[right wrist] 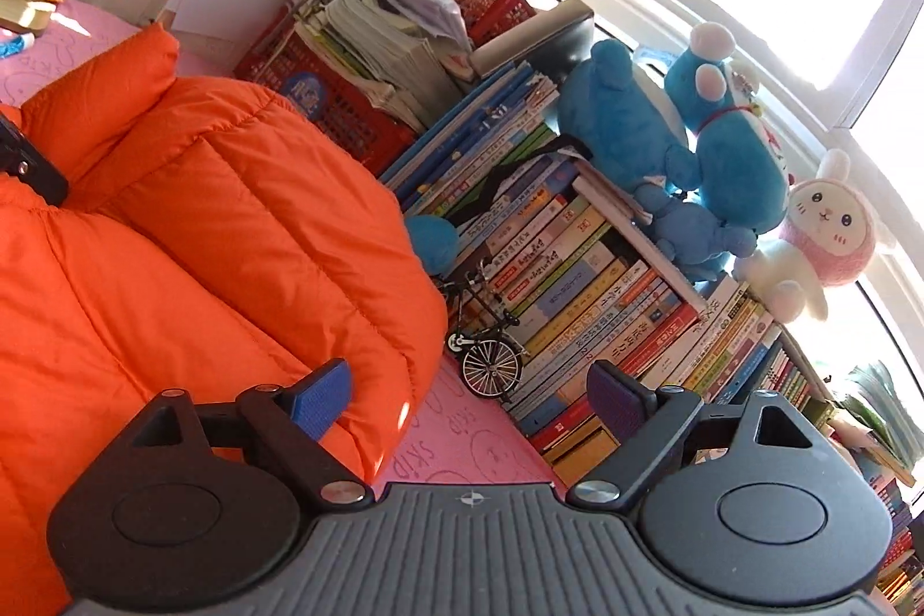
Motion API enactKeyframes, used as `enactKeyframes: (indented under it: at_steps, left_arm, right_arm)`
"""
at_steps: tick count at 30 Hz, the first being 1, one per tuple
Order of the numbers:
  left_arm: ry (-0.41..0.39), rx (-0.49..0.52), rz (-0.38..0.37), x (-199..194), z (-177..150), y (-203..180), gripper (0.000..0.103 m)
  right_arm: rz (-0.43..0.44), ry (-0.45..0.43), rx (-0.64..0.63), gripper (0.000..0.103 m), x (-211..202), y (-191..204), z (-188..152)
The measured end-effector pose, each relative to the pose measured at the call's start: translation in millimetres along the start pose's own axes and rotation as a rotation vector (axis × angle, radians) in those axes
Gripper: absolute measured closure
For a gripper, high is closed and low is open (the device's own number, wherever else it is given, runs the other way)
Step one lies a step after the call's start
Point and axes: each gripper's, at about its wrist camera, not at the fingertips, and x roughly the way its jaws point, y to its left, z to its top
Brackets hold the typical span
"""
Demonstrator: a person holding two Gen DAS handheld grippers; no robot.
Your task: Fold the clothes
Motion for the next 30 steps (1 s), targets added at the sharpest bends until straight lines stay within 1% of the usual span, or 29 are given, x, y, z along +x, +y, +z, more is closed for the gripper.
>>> enactKeyframes:
  at_steps: [1,4,6,8,10,12,16,18,20,23,25,26,27,28,29,30]
  left_arm:
    - [0.0,-0.005,0.0,-0.1,-0.1,0.9,0.054]
    - [0.004,-0.015,-0.002,1.0,0.8,3.0,0.053]
    - [0.008,-0.018,-0.003,1.6,1.4,3.8,0.052]
    - [0.01,-0.019,-0.001,2.0,1.6,4.1,0.051]
    - [0.01,-0.01,0.002,1.9,1.6,3.5,0.05]
    - [0.012,-0.009,0.003,2.3,2.1,3.9,0.048]
    - [0.022,-0.007,0.005,3.7,4.2,6.3,0.045]
    - [0.022,0.012,0.011,3.9,4.3,6.6,0.042]
    - [0.023,0.031,0.02,3.8,4.1,7.0,0.04]
    - [0.034,0.032,0.01,4.9,2.2,12.8,0.029]
    - [0.039,0.019,0.011,4.9,1.3,16.2,0.027]
    - [0.043,0.012,0.011,4.4,2.0,17.4,0.027]
    - [0.046,0.006,0.012,3.8,3.0,18.5,0.027]
    - [0.05,0.006,0.017,1.6,5.3,19.3,0.027]
    - [0.052,0.015,0.026,-1.6,6.6,20.0,0.027]
    - [0.054,0.025,0.035,-5.0,7.7,20.7,0.027]
  right_arm:
    - [0.014,-0.001,0.019,0.011,-14.0,3.2,-0.7]
    - [0.113,0.022,0.047,0.01,-57.3,17.4,-6.3]
    - [0.167,0.034,-0.001,0.01,-77.8,33.1,-13.2]
    - [0.188,0.036,-0.043,0.01,-87.0,48.7,-18.4]
    - [0.192,0.033,-0.062,0.01,-88.2,63.1,-21.0]
    - [0.189,0.046,-0.059,0.01,-76.7,77.1,-20.9]
    - [0.165,-0.024,-0.083,0.01,-65.5,90.6,-18.6]
    - [0.136,-0.013,-0.08,0.009,-59.9,86.3,-20.9]
    - [0.137,0.036,-0.026,0.009,-51.1,72.6,-27.8]
    - [0.14,0.112,0.059,0.007,-37.7,51.1,-38.6]
    - [0.141,0.163,0.117,0.007,-28.8,36.8,-45.8]
    - [0.142,0.189,0.145,0.014,-24.3,29.7,-49.3]
    - [0.143,0.214,0.174,0.033,-19.8,22.5,-52.9]
    - [0.183,0.226,0.197,0.043,-14.8,24.2,-52.2]
    - [0.228,0.235,0.22,0.055,-9.7,27.0,-50.9]
    - [0.244,0.236,0.232,0.062,-8.1,27.9,-50.5]
